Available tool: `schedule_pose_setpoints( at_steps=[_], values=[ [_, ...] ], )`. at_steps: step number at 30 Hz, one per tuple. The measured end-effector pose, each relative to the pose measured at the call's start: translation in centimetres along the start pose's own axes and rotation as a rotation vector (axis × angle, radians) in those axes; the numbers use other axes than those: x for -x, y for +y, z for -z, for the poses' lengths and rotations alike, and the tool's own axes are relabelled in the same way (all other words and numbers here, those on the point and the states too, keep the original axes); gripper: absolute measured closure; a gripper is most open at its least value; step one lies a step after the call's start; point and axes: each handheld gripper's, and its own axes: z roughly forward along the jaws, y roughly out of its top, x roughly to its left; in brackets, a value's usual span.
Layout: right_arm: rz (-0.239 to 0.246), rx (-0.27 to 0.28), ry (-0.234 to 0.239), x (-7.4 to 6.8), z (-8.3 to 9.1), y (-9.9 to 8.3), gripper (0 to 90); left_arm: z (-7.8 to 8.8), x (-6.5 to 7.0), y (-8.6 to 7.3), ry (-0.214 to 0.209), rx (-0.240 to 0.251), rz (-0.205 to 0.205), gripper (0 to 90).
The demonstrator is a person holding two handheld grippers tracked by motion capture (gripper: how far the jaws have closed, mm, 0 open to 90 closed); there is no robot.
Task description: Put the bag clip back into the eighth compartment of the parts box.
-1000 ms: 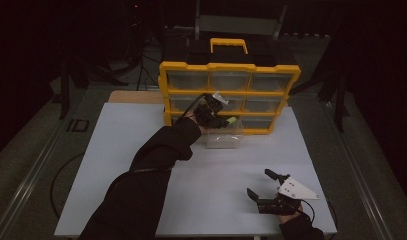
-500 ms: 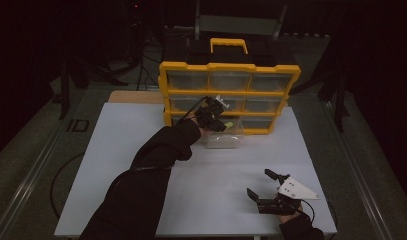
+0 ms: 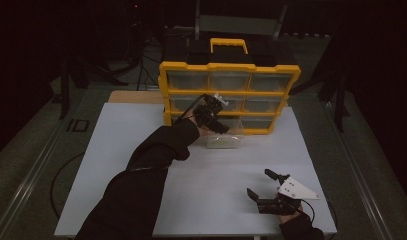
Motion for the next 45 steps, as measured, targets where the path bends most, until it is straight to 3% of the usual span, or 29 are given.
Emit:
schedule_pose_setpoints(
  at_steps=[7,8,17,28,33,45],
  values=[
    [-0.002,-0.001,-0.001,0.0,0.0,0.0,8.5,1.1,0.3,-0.2,-0.035,0.029,0.003,26.4],
    [0.001,0.0,-0.001,0.0,0.0,0.0,8.5,1.4,0.4,-0.3,-0.068,0.034,-0.004,21.8],
    [0.0,-0.002,-0.002,-0.1,0.0,0.0,8.5,2.2,0.6,-1.0,-0.119,0.054,-0.035,1.8],
    [0.001,-0.003,-0.002,-0.1,-0.1,0.0,8.5,3.8,0.1,-2.7,-0.105,0.113,-0.025,0.3],
    [0.004,-0.005,-0.002,-0.1,-0.1,0.0,8.5,4.5,-0.3,-3.4,-0.119,0.117,-0.011,0.3],
    [0.003,-0.006,-0.003,-0.1,-0.1,0.0,8.5,6.1,-1.1,-5.4,-0.102,0.131,0.01,0.3]
  ],
)
